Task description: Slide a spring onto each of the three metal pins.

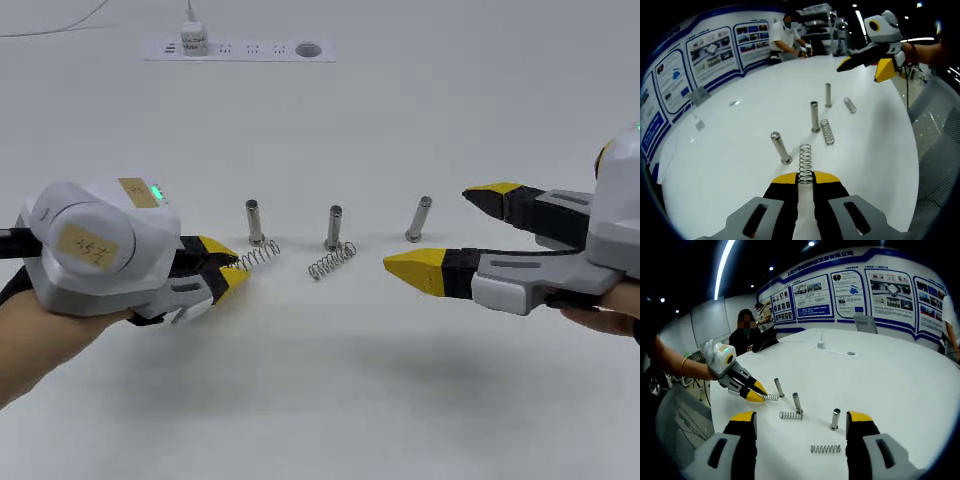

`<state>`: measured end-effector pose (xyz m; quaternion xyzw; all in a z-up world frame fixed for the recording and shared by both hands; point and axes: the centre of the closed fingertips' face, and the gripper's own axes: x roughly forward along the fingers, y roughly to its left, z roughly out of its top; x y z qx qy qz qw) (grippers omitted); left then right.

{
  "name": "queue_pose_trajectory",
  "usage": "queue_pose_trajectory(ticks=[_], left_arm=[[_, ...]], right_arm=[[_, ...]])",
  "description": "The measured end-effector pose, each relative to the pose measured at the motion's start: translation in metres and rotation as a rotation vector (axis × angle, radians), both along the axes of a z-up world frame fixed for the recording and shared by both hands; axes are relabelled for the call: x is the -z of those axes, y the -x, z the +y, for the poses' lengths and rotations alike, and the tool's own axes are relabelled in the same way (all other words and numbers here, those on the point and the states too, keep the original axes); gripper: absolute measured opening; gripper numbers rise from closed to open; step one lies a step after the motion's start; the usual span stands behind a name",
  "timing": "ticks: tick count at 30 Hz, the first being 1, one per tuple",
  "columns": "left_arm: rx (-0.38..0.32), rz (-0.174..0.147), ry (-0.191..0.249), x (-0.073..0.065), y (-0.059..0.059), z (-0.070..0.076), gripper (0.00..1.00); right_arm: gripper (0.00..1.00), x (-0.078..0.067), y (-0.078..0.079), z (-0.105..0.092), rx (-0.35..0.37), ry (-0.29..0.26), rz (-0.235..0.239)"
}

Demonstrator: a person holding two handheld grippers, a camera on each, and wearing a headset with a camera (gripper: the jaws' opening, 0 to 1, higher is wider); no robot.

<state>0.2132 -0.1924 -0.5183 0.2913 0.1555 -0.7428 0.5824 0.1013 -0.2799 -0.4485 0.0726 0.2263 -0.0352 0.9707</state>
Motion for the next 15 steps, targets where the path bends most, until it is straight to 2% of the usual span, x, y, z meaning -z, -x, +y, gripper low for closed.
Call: queue_pose_trajectory(ticks=[4,9,12,15], left_arm=[[-0.015,0.019,0.04,-0.013,0.007,0.002,0.1],[-0.068,0.076,0.104,-0.031,0.012,0.001,0.1],[-0.097,0.133,0.142,-0.041,0.017,0.001,0.1],[-0.131,0.182,0.183,-0.051,0.02,0.001,0.1]], right_arm=[[0.73,-0.006,-0.005,0.006,-0.011,-0.019,-0.019],[0.71,-0.01,-0.013,0.014,-0.032,-0.033,-0.031],[0.7,-0.017,-0.02,0.021,-0.039,-0.071,-0.065],[0.67,-0.02,-0.025,0.024,-0.036,-0.09,-0.072]])
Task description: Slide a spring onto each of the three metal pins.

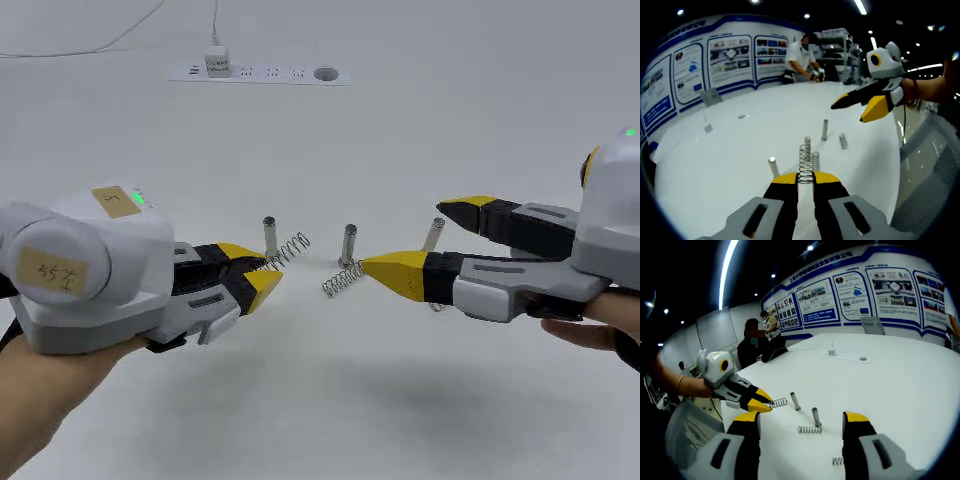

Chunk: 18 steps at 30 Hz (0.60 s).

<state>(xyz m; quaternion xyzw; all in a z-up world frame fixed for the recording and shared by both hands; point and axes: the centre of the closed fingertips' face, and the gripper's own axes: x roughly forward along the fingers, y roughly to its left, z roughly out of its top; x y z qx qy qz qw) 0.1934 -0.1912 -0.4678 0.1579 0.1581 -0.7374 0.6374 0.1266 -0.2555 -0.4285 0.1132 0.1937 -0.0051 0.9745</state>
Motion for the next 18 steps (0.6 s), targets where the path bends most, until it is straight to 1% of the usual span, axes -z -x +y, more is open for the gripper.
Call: queue_pose_trajectory(ticks=[1,2,6,7,9,11,13,15,18], left_arm=[[-0.012,0.021,0.015,-0.003,0.001,0.0,0.1],[-0.018,0.034,0.027,-0.006,0.002,0.0,0.1],[-0.026,0.034,0.062,-0.015,0.006,0.001,0.1],[-0.034,0.04,0.075,-0.019,0.007,0.001,0.1],[-0.046,0.039,0.094,-0.023,0.008,0.002,0.1],[-0.056,0.046,0.109,-0.027,0.01,0.003,0.1],[-0.056,0.04,0.123,-0.031,0.012,0.004,0.1],[-0.057,0.047,0.137,-0.034,0.015,0.004,0.1],[-0.061,0.057,0.157,-0.038,0.018,0.005,0.1]], right_arm=[[0.66,-0.001,-0.002,0.002,-0.002,-0.008,-0.006],[0.65,-0.002,-0.004,0.005,-0.004,-0.022,-0.011],[0.61,-0.006,-0.011,0.014,-0.008,-0.065,-0.031],[0.6,-0.007,-0.013,0.017,-0.008,-0.083,-0.035],[0.58,-0.009,-0.017,0.023,-0.016,-0.101,-0.045],[0.56,-0.01,-0.02,0.028,-0.023,-0.122,-0.052],[0.54,-0.013,-0.024,0.034,-0.032,-0.162,-0.067],[0.52,-0.017,-0.027,0.038,-0.032,-0.199,-0.085],[0.47,-0.018,-0.031,0.043,-0.036,-0.239,-0.093]])
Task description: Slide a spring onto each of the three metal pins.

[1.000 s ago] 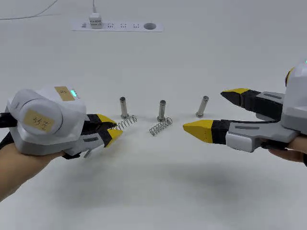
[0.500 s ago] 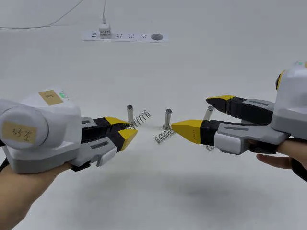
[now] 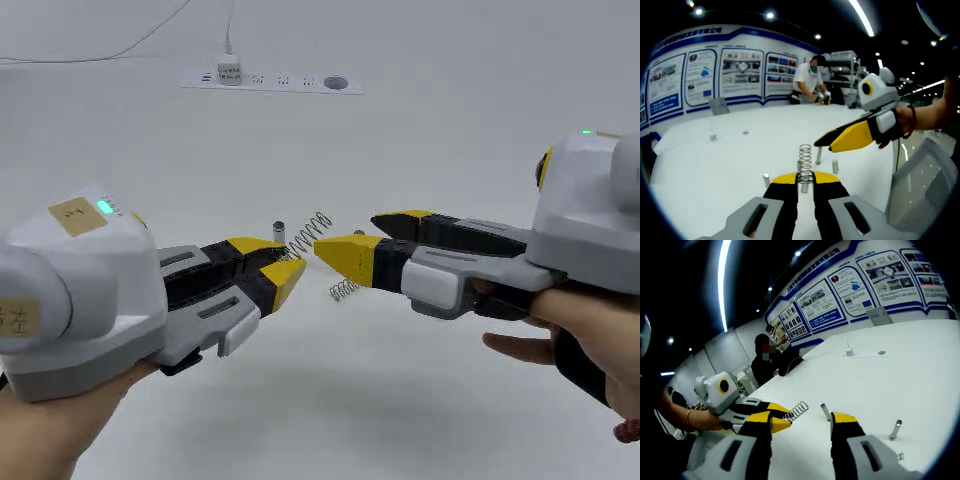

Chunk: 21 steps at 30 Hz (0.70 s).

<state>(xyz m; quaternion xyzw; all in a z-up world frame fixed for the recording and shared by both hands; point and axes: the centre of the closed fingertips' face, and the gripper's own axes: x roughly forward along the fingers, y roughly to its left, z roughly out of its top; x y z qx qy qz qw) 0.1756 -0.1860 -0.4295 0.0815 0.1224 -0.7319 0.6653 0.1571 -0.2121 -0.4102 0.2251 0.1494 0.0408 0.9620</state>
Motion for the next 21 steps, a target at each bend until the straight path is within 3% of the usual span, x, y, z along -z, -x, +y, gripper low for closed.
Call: queue_pose_trajectory(ticks=[3,8,12,16,21], left_arm=[[0.0,-0.015,0.025,-0.006,0.004,0.001,0.1],[-0.019,-0.008,0.06,-0.015,0.007,0.002,0.1],[-0.022,-0.003,0.09,-0.023,0.01,0.003,0.1],[-0.031,0.006,0.125,-0.031,0.014,0.004,0.1],[-0.028,-0.006,0.136,-0.034,0.017,0.004,0.1]], right_arm=[[0.42,-0.002,-0.003,0.003,0.005,-0.028,-0.011],[0.3,-0.009,-0.005,0.003,0.038,-0.122,-0.051],[0.27,-0.016,-0.007,0.002,0.056,-0.182,-0.084],[0.24,-0.017,-0.007,0.003,0.06,-0.223,-0.085],[0.18,-0.02,-0.006,0.009,0.05,-0.294,-0.101]])
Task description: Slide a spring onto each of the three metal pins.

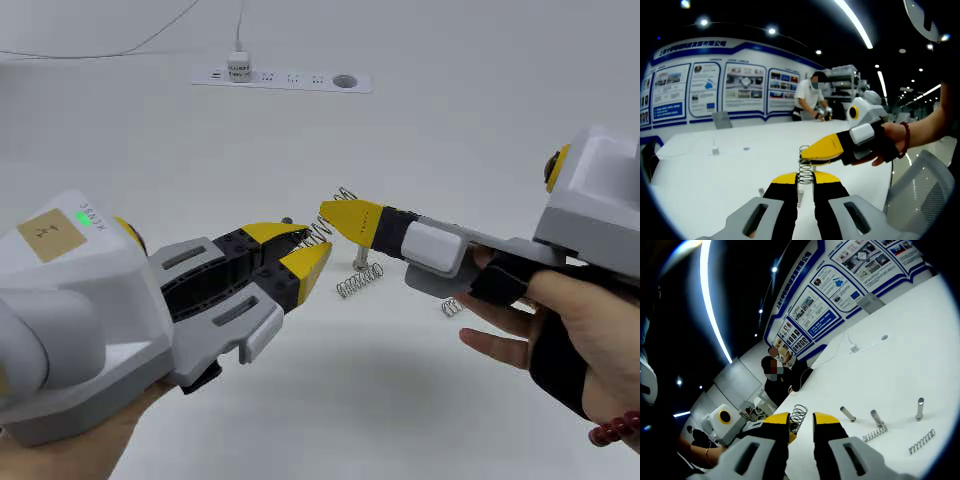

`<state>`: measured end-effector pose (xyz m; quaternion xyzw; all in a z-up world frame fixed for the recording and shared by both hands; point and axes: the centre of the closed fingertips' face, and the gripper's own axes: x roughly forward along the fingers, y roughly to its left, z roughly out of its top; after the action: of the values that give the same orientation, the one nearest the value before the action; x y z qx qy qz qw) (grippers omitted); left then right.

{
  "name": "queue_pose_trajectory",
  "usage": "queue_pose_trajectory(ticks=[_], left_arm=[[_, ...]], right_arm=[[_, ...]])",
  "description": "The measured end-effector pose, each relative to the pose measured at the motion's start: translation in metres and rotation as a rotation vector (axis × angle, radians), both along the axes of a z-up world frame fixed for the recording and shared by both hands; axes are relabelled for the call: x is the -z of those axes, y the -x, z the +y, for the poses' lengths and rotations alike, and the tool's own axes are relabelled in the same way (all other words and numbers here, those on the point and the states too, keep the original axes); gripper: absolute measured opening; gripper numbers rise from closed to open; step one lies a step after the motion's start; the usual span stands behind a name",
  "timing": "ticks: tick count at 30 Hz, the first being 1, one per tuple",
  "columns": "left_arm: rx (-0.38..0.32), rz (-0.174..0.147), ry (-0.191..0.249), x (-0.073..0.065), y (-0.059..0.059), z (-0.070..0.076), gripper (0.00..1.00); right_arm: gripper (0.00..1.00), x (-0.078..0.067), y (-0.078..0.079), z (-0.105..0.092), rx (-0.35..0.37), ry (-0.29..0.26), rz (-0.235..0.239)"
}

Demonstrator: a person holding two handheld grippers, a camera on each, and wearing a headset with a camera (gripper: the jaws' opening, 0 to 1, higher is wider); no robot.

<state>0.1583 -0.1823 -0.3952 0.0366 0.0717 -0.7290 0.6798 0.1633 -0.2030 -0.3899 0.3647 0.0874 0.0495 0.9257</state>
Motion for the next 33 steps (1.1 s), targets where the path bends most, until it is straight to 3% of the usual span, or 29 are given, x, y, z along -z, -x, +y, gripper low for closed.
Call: queue_pose_trajectory(ticks=[9,15,19,22,25,28,33], left_arm=[[-0.007,0.015,0.027,-0.004,-0.001,0.002,0.1],[-0.008,0.011,0.004,-0.003,-0.002,0.002,0.11],[-0.003,-0.005,-0.028,0.001,-0.004,0.003,0.11],[-0.007,-0.045,-0.049,0.004,-0.007,0.004,0.12],[-0.011,-0.058,-0.066,0.007,-0.007,0.005,0.15],[-0.021,-0.098,-0.097,0.014,-0.008,0.009,0.18],[-0.036,-0.112,-0.136,0.025,-0.01,0.014,0.24]], right_arm=[[0.13,-0.008,-0.001,0.004,-0.008,-0.086,-0.04],[0.12,-0.01,-0.003,0.008,-0.031,-0.057,-0.055],[0.11,-0.01,-0.006,0.012,-0.052,0.009,-0.054],[0.11,-0.007,-0.008,0.011,-0.052,0.077,-0.042],[0.11,-0.007,-0.01,0.01,-0.047,0.132,-0.042],[0.11,-0.005,-0.013,0.006,-0.041,0.236,-0.029],[0.11,-0.002,-0.02,-0.004,-0.012,0.365,-0.004]])
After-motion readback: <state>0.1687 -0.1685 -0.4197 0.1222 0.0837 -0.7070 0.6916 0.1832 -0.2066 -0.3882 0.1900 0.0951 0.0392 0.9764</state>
